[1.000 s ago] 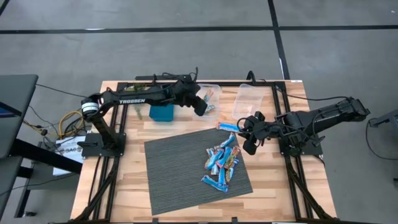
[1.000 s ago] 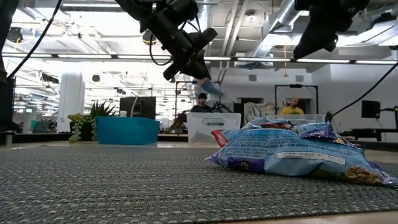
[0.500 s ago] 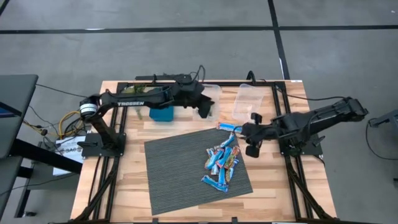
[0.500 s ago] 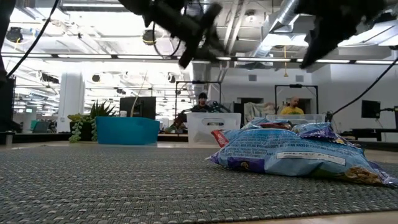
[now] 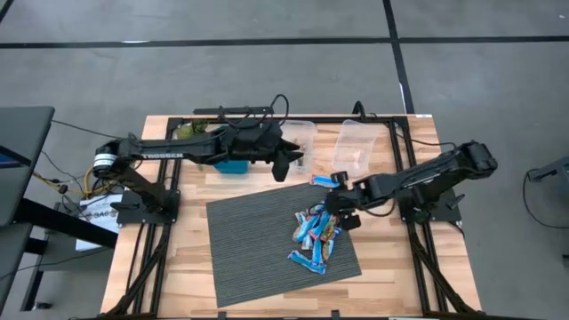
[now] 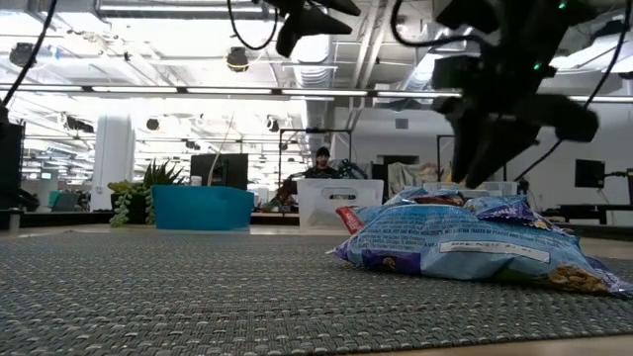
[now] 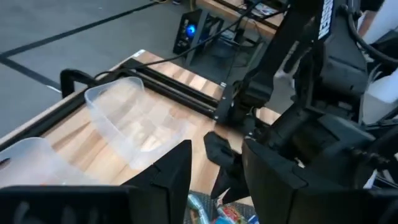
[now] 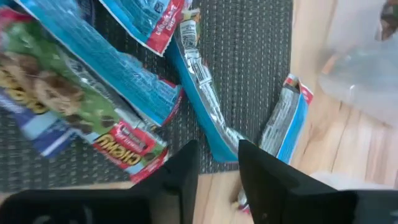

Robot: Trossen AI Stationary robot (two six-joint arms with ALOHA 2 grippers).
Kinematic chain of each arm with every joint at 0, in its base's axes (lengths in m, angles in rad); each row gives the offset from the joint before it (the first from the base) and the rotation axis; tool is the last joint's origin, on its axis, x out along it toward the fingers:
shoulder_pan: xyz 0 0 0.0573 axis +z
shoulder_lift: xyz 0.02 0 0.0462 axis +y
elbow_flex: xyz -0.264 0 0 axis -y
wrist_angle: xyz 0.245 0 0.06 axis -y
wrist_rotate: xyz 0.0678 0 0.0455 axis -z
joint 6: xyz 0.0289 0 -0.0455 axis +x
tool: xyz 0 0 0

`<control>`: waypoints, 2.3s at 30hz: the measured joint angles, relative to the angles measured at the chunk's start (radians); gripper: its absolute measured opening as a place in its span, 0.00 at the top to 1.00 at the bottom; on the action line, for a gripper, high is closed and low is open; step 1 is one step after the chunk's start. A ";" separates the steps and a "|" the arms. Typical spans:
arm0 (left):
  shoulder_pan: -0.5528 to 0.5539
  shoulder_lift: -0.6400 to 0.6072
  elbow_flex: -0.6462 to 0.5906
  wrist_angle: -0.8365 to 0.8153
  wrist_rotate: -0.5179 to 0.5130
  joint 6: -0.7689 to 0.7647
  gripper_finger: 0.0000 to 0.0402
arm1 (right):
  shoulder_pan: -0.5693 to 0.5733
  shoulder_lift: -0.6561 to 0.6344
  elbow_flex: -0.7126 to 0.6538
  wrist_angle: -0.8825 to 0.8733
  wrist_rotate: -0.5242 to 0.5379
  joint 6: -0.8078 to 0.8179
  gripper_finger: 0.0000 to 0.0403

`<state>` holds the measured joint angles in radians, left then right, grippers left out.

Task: Pick and place Granola Bars by type
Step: Put the yellow granola bar into the left transparent bin

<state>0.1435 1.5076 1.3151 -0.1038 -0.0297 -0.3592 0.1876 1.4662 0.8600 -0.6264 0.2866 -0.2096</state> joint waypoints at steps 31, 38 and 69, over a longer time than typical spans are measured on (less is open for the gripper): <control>-0.093 -0.048 0.000 -0.165 0.226 -0.100 0.66 | -0.143 0.147 0.120 0.088 -0.191 0.024 0.93; -0.099 -0.155 0.000 -0.409 0.215 -0.076 0.66 | -0.277 0.034 0.190 0.142 -0.165 0.197 0.99; -0.119 -0.179 0.000 -0.609 -0.088 -0.016 0.66 | -0.500 0.168 0.401 0.073 -0.208 0.210 0.52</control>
<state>0.0248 1.3281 1.3148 -0.7130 -0.1173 -0.3747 -0.3125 1.6342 1.2612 -0.5531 0.0784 0.0006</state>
